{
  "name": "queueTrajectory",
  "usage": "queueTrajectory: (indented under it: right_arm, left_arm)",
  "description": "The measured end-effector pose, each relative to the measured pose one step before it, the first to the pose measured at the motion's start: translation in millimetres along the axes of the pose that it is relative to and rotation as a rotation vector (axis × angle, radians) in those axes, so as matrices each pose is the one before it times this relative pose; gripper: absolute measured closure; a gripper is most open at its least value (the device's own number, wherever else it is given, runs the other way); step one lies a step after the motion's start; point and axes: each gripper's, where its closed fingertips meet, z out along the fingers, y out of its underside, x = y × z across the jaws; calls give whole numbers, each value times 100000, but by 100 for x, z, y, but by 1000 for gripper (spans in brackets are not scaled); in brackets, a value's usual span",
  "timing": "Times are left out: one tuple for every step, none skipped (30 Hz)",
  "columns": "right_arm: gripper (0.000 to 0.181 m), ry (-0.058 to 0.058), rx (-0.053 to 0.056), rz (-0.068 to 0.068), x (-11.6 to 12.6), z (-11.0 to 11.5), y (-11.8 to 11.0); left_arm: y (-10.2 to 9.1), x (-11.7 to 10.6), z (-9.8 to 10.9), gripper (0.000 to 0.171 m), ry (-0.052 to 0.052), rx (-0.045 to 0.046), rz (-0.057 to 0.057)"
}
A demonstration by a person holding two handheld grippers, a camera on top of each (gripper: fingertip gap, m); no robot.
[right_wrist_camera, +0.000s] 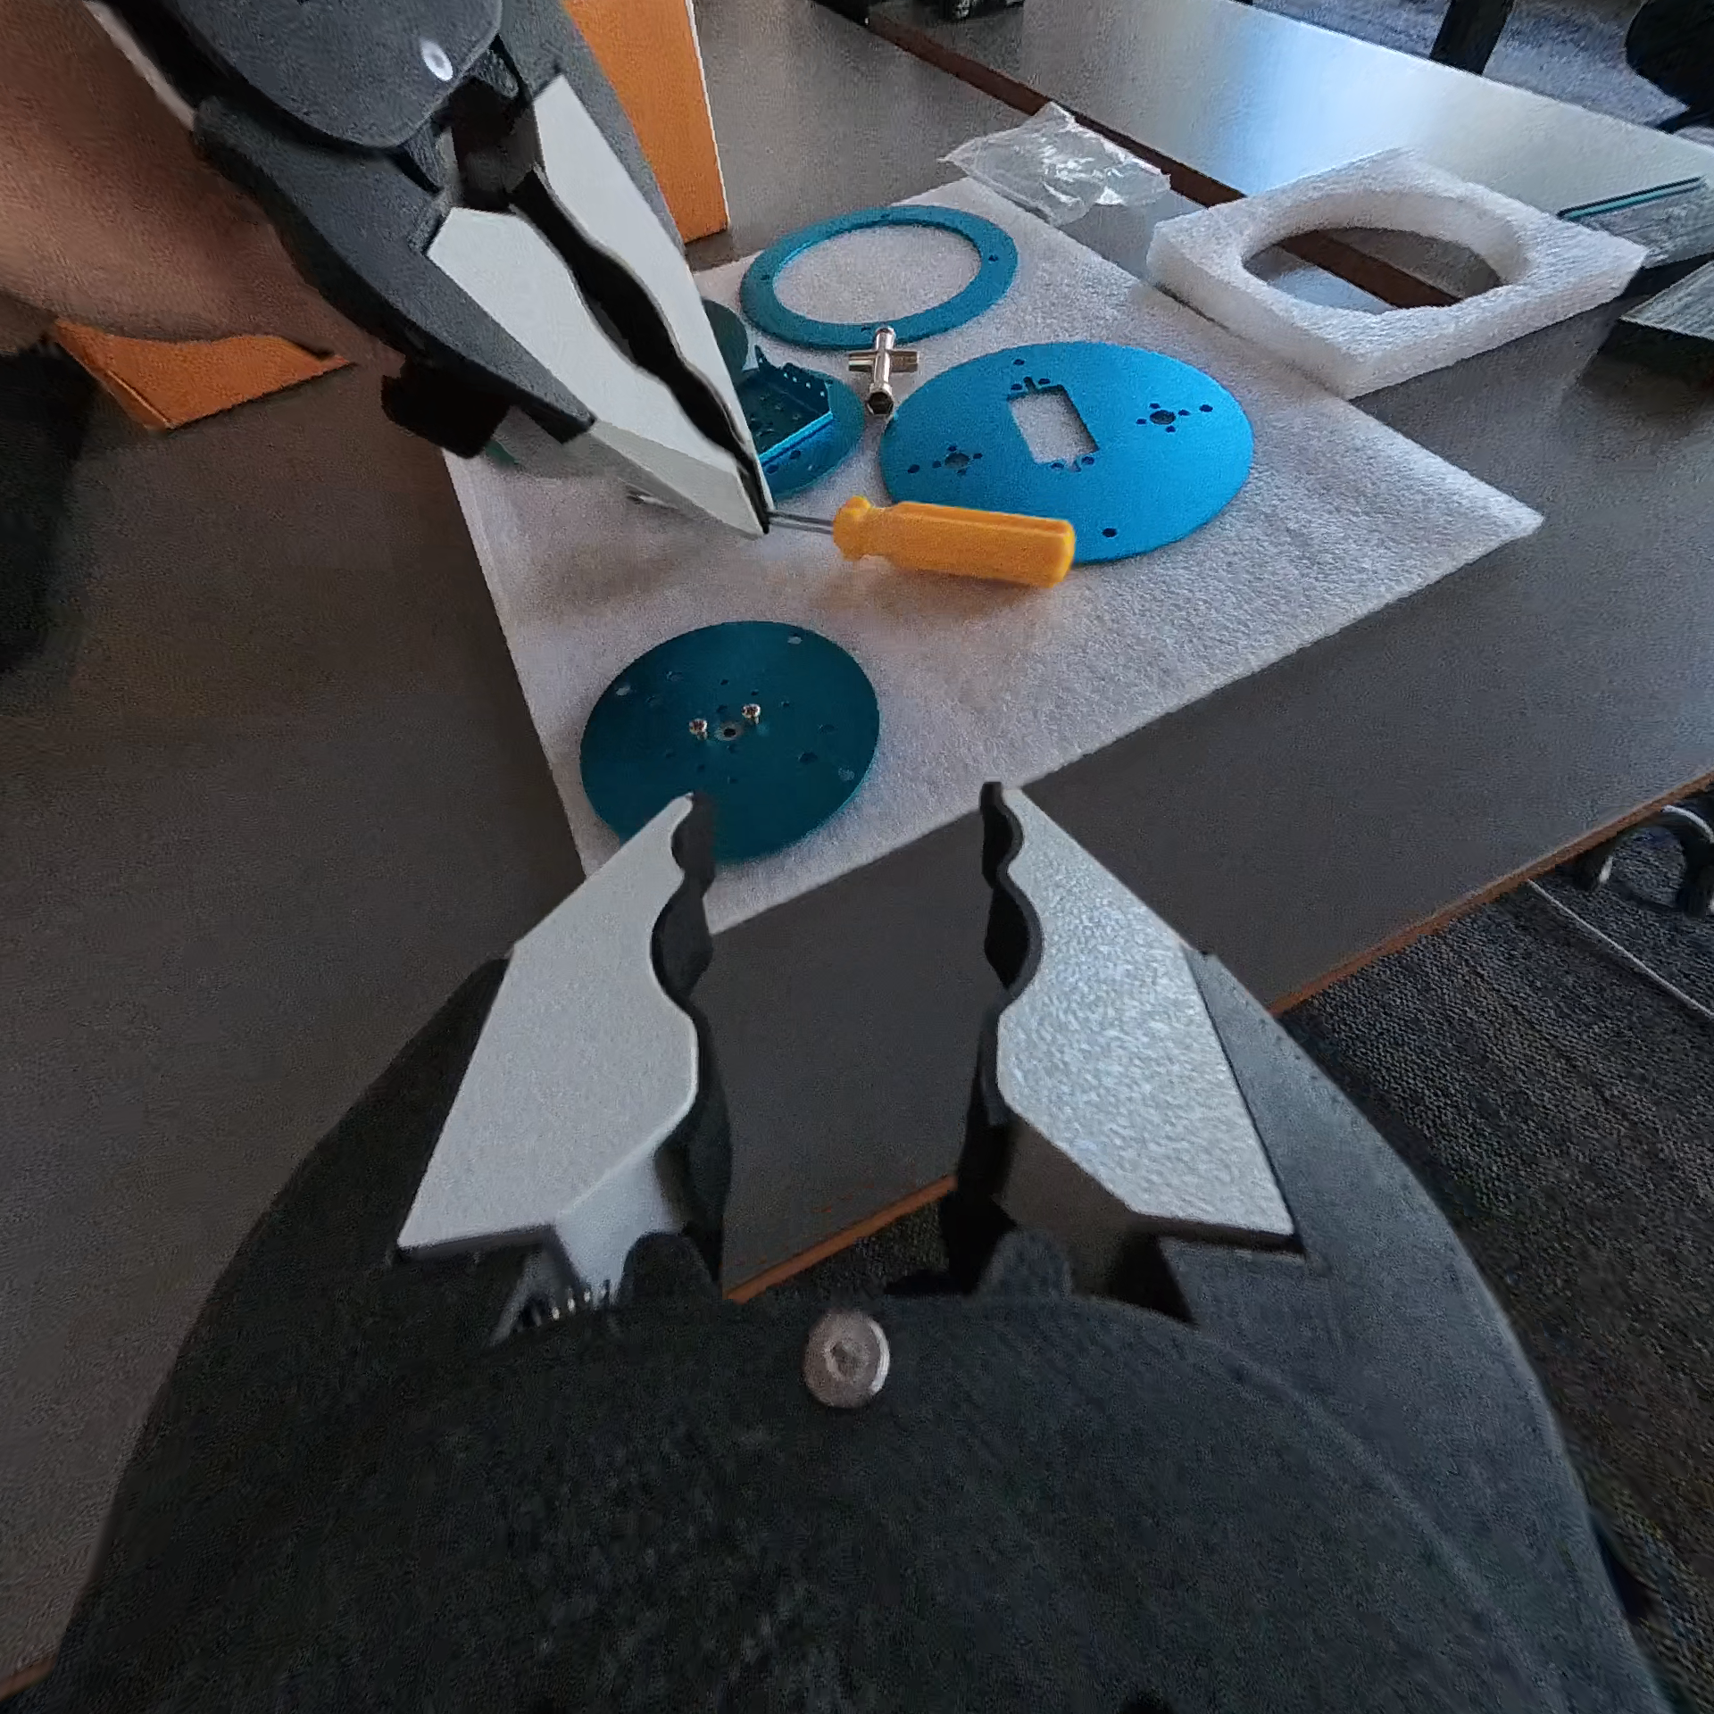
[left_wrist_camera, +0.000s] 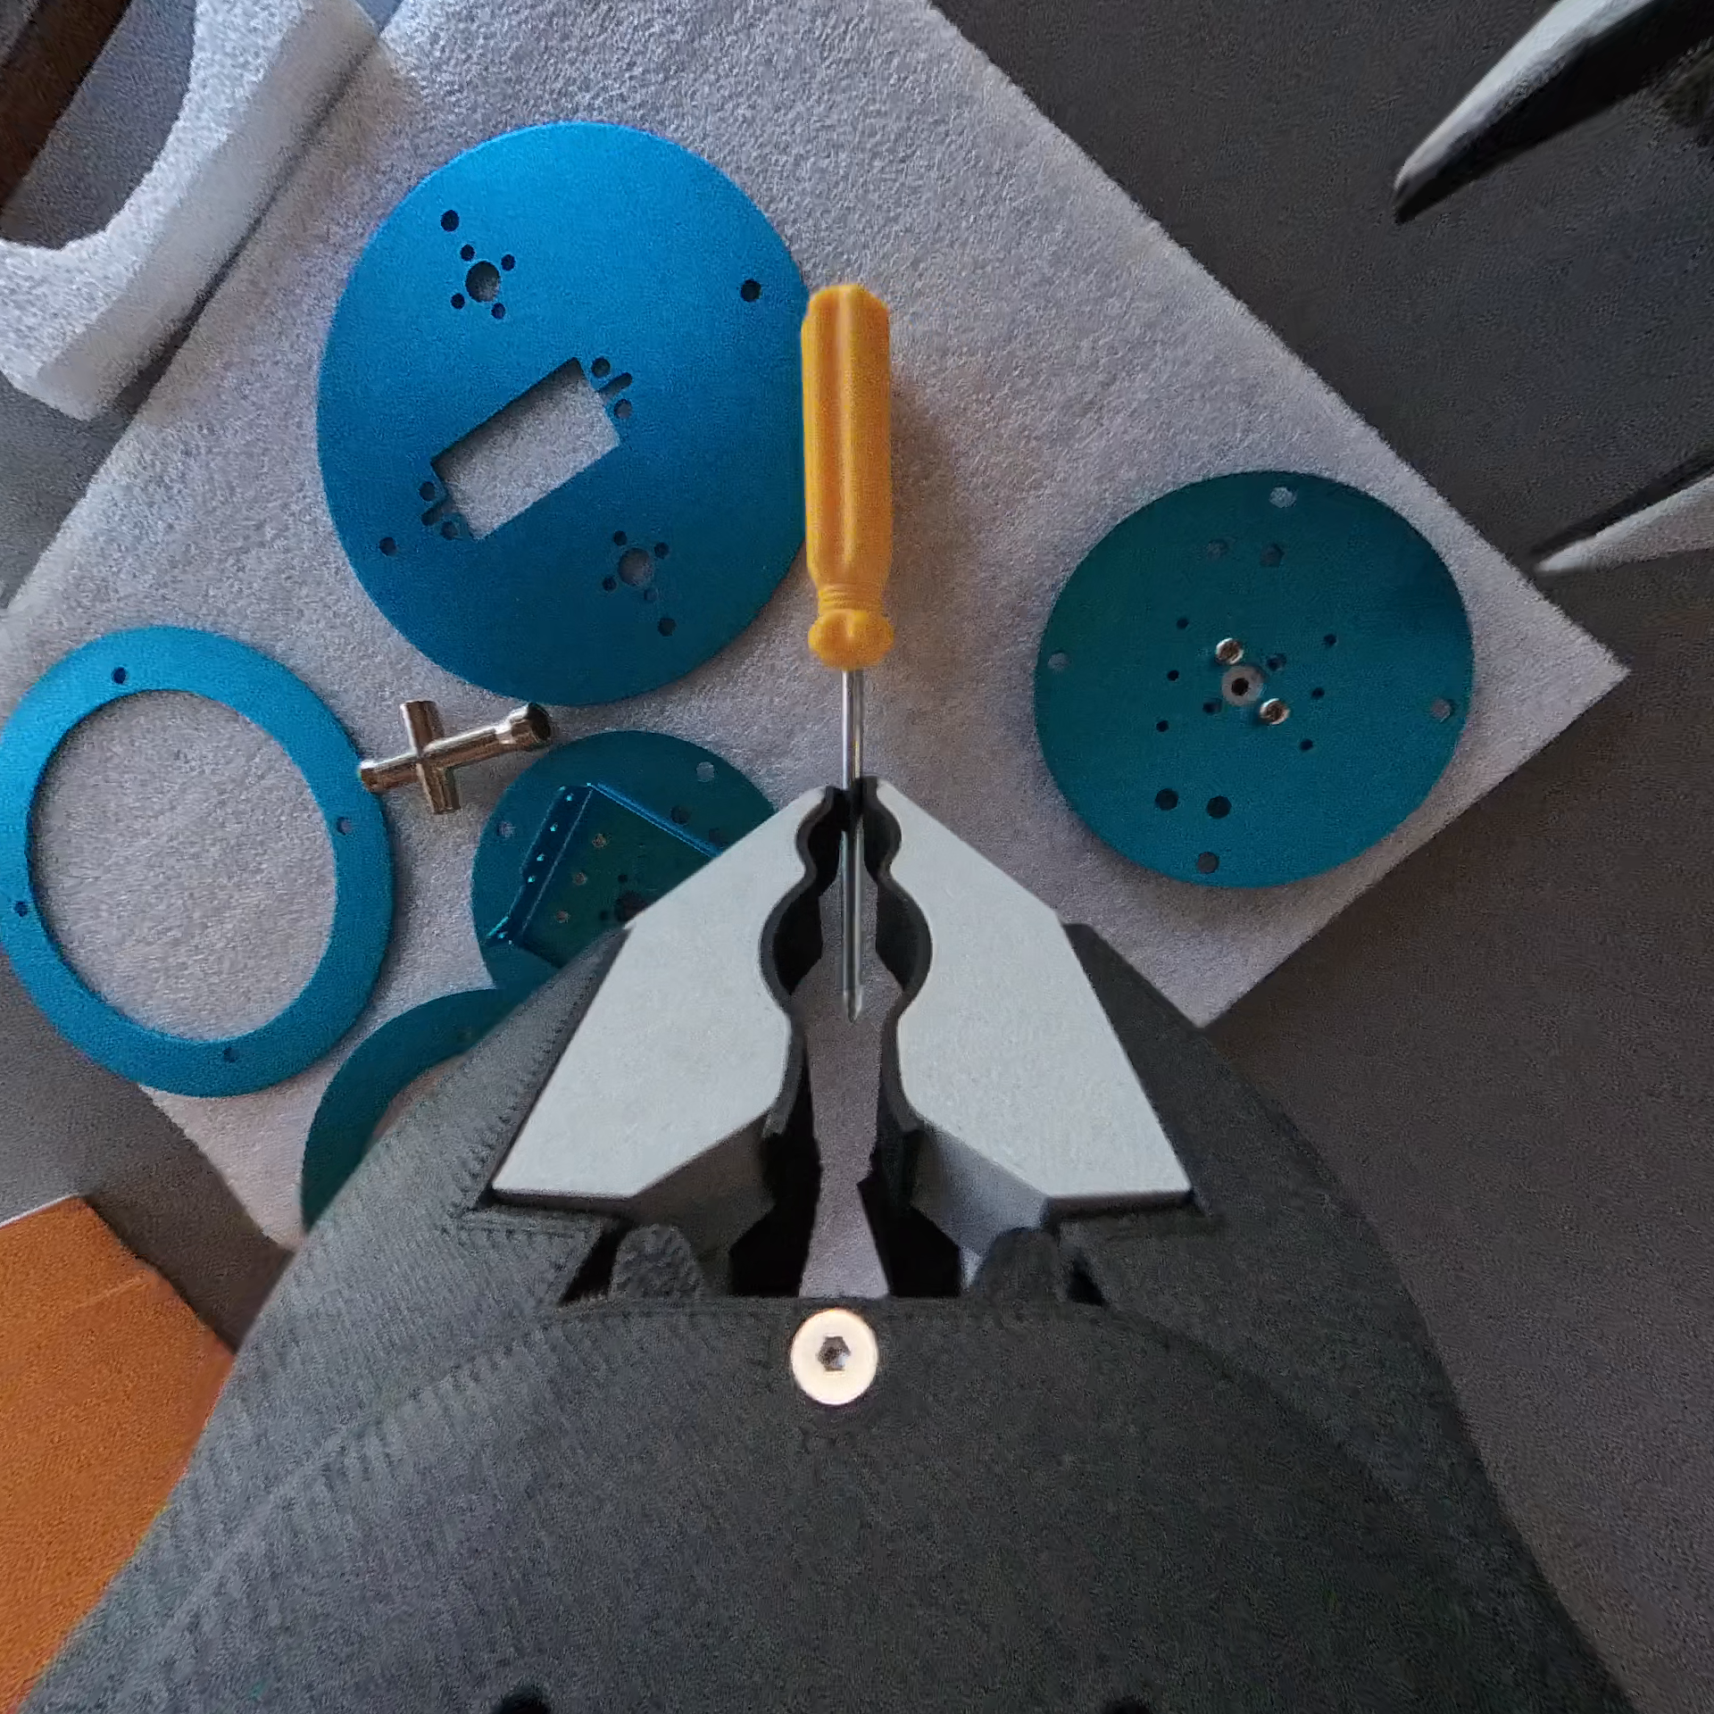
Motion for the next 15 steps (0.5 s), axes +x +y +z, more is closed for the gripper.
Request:
queueTrajectory:
  right_arm:
    - [125,-1764,2822,3490,-188,320,-414]
    - [125,-3031,3180,4987,-257,337,-535]
    - [124,-3172,3408,5710,-163,369,-591]
    - [124,-2651,3125,5882,11,349,-546]
    - [123,-2530,2990,5803,107,310,-581]
    - [121,-3018,3496,5600,68,236,-692]
    - [116,-3686,3608,6209,-33,181,-787]
    - [112,-4875,3830,6852,-241,151,-946]
    - [111,-6200,4119,7176,-489,166,-1087]
    - [110,-7373,3165,6650,-755,223,-1018]
    - [112,-7990,2516,5101,-1013,243,-891]
    - [118,-6614,2517,3629,-934,196,-806]
    - [133,-4785,2041,1661,-770,102,-670]
    - [151,-4848,2596,-336,-827,13,-667]
    - [160,-3660,2586,158,-591,-43,-606]
  left_arm:
    - [-508,306,-285,168,4480,3710,-4898]
    - [-715,201,-456,168,3690,5466,-4426]
    - [-746,149,-591,168,2966,5807,-3898]
    - [-736,241,-665,168,2874,5562,-3349]
    - [-808,470,-725,168,3437,6080,-2733]
    - [-801,839,-713,168,4886,5710,-2698]
    - [-674,1141,-674,169,5949,4319,-2874]
    - [-657,1195,-627,169,5582,3867,-2037]
    - [-682,1080,-554,169,4342,4204,-563]
    - [-560,839,-418,169,3098,3537,-177]
    - [-446,626,-288,169,2330,3037,135]
    - [-373,453,-193,169,2063,2960,42]
    - [-243,362,-67,169,2561,2426,-1168]
    - [-232,418,24,169,3722,2821,-1651]
    - [-236,418,81,169,4201,3311,-1467]
